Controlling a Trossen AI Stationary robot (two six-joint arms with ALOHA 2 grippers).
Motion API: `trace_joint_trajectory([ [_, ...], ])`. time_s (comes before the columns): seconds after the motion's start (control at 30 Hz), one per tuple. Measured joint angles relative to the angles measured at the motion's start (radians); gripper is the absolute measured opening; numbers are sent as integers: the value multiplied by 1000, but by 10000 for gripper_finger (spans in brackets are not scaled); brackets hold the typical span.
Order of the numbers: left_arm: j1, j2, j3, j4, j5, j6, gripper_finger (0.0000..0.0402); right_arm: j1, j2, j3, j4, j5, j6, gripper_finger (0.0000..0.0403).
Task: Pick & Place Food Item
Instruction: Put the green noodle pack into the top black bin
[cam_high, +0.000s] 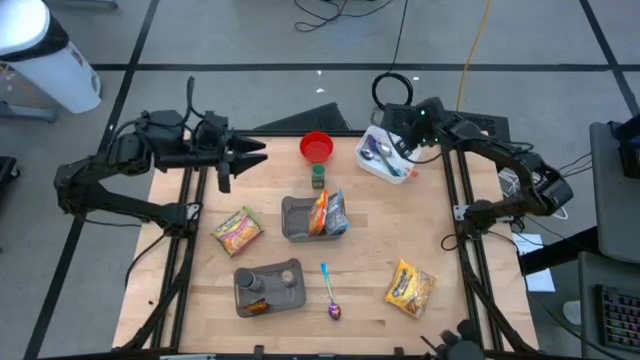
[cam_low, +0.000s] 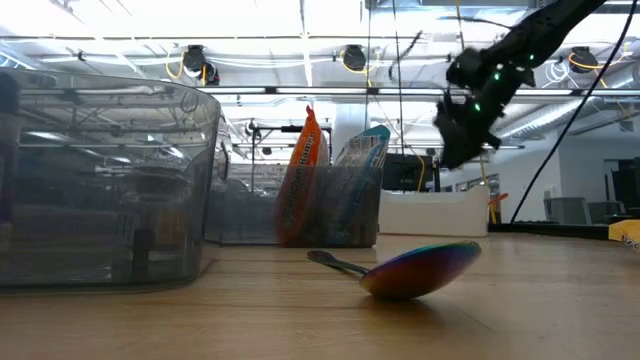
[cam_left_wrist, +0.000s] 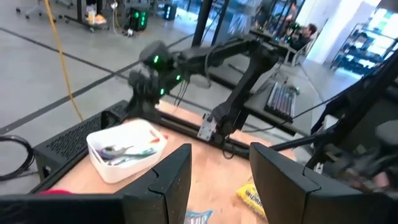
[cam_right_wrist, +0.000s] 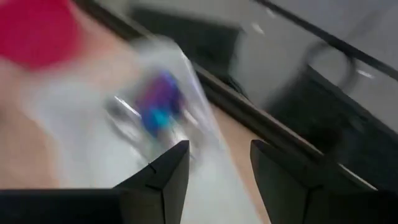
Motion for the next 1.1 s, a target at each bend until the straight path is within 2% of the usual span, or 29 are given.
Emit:
trace_joint_trajectory([
  [0.13,-1,17,-2,1,-4,25,168,26,-52,3,167,-171,158,165],
  [0.3,0,22,-2,15,-30,34,168,90,-111,3,452,-333,381,166],
  [0.4,0,9,0,2,-42,48,168,169,-136,3,628,-413,421,166],
  [0.47,0,0,0,-47,-46,59,168,236,-149,3,713,-420,428,166],
  [0.57,-4,-10,0,-168,-53,42,168,346,-158,4,772,-394,428,166],
  [0.73,-25,-11,0,-476,-54,-28,168,533,-154,4,735,-335,402,166],
  [0.93,-55,11,-2,-798,-54,-151,168,752,-118,3,670,-101,373,167],
  [1.1,-80,-14,-72,-877,-44,-240,168,857,-60,3,672,25,375,167],
])
